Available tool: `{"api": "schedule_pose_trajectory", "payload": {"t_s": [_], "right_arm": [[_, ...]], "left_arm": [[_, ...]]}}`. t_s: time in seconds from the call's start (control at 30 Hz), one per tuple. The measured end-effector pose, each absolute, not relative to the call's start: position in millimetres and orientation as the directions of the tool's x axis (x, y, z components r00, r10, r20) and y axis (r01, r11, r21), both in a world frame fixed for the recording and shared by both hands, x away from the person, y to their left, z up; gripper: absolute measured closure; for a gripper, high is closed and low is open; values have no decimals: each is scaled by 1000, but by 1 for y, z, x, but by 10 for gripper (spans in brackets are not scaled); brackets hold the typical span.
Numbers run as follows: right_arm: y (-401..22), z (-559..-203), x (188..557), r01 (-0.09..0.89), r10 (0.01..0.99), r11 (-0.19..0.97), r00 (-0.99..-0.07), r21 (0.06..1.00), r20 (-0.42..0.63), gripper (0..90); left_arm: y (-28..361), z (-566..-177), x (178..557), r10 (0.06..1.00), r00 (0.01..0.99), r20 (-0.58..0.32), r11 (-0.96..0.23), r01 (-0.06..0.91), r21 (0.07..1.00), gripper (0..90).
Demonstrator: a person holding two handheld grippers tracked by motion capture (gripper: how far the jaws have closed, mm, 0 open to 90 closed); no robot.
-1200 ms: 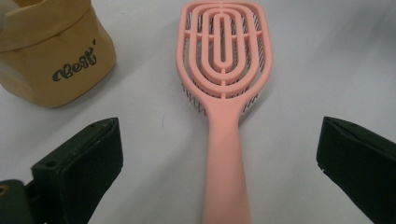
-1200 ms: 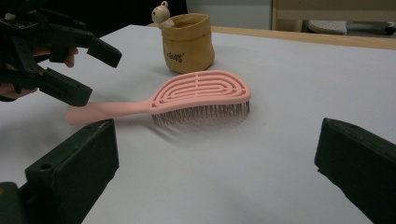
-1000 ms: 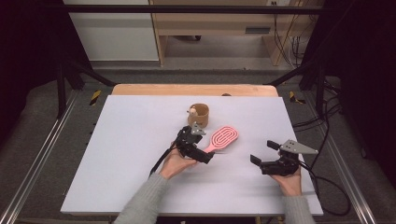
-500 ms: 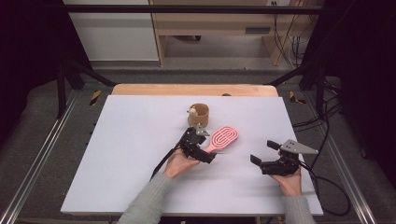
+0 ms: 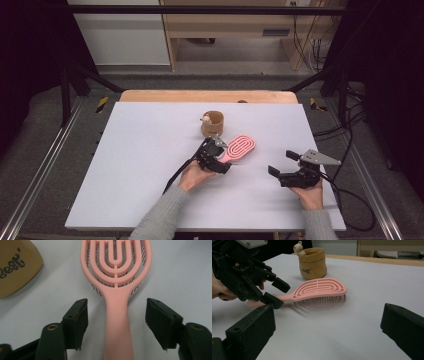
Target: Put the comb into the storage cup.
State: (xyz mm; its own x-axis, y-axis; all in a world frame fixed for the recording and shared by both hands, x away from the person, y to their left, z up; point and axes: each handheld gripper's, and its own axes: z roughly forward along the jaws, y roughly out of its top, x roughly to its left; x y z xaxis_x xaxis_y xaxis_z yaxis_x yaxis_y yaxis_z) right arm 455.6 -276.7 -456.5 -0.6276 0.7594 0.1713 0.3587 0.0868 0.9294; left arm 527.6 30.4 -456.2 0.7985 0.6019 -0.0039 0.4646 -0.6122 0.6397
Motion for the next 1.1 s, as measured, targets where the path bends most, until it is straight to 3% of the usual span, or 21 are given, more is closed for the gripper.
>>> {"api": "schedule_pose_trajectory", "payload": {"t_s": [0.47, 1.1], "right_arm": [[-277, -456, 456, 359, 759, 86, -628, 929, 172, 2], [-277, -456, 456, 362, 757, 87, -630, 928, 175, 3]], "left_arm": [[28, -462, 532, 591, 806, -13, -628, 471, 619, 540], [28, -465, 536, 600, 800, -28, -625, 491, 607, 649]]}}
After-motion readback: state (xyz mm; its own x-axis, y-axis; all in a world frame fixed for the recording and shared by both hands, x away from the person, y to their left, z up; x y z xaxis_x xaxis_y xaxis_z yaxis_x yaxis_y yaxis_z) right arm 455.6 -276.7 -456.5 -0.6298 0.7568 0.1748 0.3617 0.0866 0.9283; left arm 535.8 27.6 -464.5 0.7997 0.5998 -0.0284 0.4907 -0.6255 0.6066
